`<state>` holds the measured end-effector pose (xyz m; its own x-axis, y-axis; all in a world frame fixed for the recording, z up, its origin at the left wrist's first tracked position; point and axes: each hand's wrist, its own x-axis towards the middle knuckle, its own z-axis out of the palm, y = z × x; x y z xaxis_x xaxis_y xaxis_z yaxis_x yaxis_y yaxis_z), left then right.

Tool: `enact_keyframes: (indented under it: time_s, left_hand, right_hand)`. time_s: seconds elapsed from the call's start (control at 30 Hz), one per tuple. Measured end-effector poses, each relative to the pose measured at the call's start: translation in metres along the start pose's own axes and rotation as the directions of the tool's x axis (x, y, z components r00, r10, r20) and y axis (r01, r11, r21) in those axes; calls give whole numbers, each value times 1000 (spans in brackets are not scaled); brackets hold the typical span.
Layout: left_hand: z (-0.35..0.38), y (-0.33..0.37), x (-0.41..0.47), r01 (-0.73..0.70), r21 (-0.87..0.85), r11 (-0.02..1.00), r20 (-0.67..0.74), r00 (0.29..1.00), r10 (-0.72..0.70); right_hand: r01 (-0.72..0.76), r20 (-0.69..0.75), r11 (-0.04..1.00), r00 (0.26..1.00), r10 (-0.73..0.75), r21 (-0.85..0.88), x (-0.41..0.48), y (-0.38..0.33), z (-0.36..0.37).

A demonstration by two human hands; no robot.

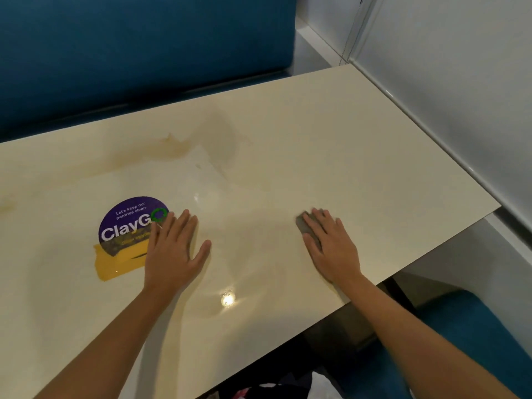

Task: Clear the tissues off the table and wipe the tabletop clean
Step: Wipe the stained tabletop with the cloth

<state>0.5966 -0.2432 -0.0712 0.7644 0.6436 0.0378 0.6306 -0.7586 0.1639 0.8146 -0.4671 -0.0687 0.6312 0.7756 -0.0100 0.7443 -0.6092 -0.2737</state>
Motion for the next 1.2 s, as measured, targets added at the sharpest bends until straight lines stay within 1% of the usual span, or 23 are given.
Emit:
enact_keyframes:
  time_s: [0.03,0.1,0.13,0.17,0.23,0.33,0.43,0.47,0.5,0.53,0.57,0.63,0.67,0.73,0.77,0.8,0.83,0.87,0.93,1.0,1.07,1.13,1.2]
  left_hand:
    - [-1,-8,-2,24,-21,999,1,1000,-24]
    - [1,-20,-3,14,-48,999,5,1000,-13]
    - [2,-25,-3,-4,-57,998,8,1000,4]
    - [3,-28,-3,-14,-65,998,9,1000,15]
    - [4,-30,-4,-21,-63,998,1,1000,21]
    - [3,-26,-5,-26,-41,999,-23,999,25]
    - [3,-26,-6,-30,-53,998,-35,999,28]
    - [3,-26,-6,-28,-57,998,-41,999,26]
    - [3,-26,-5,-27,-61,998,-44,999,24]
    - [3,-27,-5,-26,-62,998,-43,999,23]
    - [4,-27,-5,-27,-62,998,-42,999,24]
    - [4,-27,-5,-26,-59,998,-48,999,23]
    - [4,-27,-5,-24,-59,998,-51,998,21]
    - [5,-27,-5,-19,-60,998,-57,998,15]
    - [5,-27,-5,-19,-62,998,-60,998,15]
    - [5,-27,-4,-17,-65,998,-63,998,13]
    - [5,-27,-5,-16,-66,998,-65,998,12]
    - [5,-28,-5,-17,-67,998,-65,998,13]
    - [5,-28,-5,-19,-66,998,-67,998,14]
    - [5,-28,-5,-19,-67,998,-64,998,15]
    - [5,-27,-5,-14,-73,997,-58,998,10]
    - [5,-28,-5,-10,-78,997,-57,998,6]
    - [5,-27,-5,-12,-77,997,-61,998,7]
  right_hand:
    - [-94,-36,995,995,94,17,6,-7,5]
    - [-248,-90,968,964,250,29,15,-31,16]
    - [-287,-121,958,950,288,28,17,-46,20]
    - [-286,-138,958,948,288,33,19,-61,23]
    - [-190,-150,981,970,193,33,18,-86,26]
    - [60,-76,998,995,-58,14,0,-98,23]
    - [310,51,950,949,-312,43,-9,-67,18]
    - [359,84,932,928,-362,51,-9,-54,14]
    - [377,95,925,920,-380,51,-6,-41,10]
    - [356,84,933,930,-359,42,-1,-32,9]
    - [293,43,955,955,-295,37,3,-25,7]
    - [92,-57,995,994,-90,34,12,-25,10]
    - [-7,-91,1000,996,9,21,17,-32,14]
    - [-140,-129,990,982,138,-8,24,-55,24]
    - [-183,-143,983,973,181,5,26,-68,28]
    - [-193,-142,981,970,195,31,26,-81,30]
    - [-162,-139,986,976,167,46,23,-91,32]
    - [-101,-135,994,985,107,45,17,-99,33]
    - [77,-103,997,992,-76,3,-2,-104,32]
    - [249,-2,968,968,-249,20,-22,-92,28]
    - [367,78,928,925,-371,59,-30,-69,20]
    - [379,84,924,920,-382,50,-25,-47,13]
    - [264,18,964,964,-265,40,-12,-32,10]
